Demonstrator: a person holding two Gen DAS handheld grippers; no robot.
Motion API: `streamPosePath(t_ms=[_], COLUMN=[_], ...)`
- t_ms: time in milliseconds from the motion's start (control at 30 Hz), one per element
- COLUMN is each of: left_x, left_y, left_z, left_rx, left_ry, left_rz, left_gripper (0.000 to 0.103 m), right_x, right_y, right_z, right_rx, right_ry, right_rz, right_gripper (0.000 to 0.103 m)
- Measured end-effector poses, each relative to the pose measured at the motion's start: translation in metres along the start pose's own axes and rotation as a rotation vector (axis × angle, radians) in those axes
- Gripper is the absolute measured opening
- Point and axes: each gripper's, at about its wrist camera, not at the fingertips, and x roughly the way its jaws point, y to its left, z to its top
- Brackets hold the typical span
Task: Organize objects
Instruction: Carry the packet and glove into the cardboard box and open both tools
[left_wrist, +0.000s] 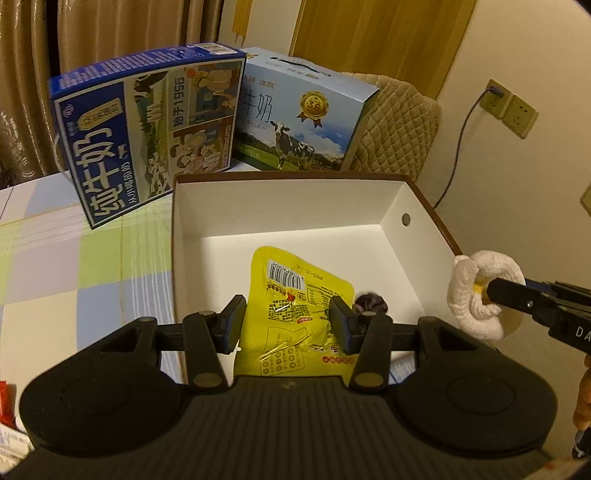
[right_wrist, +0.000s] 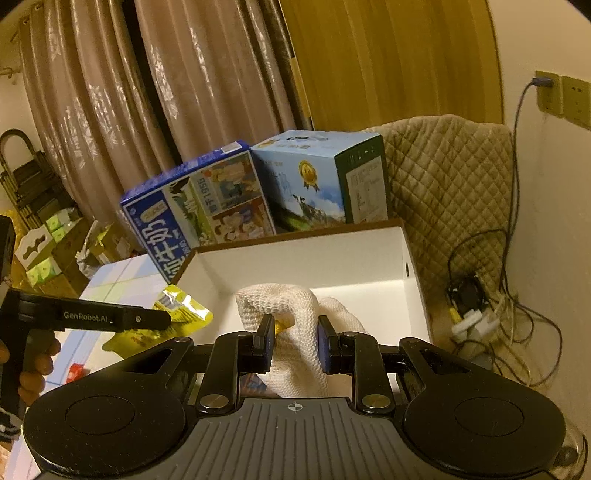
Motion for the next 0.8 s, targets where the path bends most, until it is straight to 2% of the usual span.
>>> streamPosePath(t_ms=[467, 800], left_x=[0.100, 0.147], left_y=[-0.011, -0.017], left_z=[0.039, 0.052], left_rx=[-0.015, -0.020], left_ry=[0.114, 0.147], left_rz=[0.064, 0.093], left_gripper=[0.044, 0.044], right_x=[0.110, 0.144], right_y=[-0.038, -0.053], right_z=[0.022, 0.029], right_rx=[0.009, 0.041], right_ry=[0.149, 0.191], right_rz=[-0.016, -0.030], right_gripper=[0.021, 0.021])
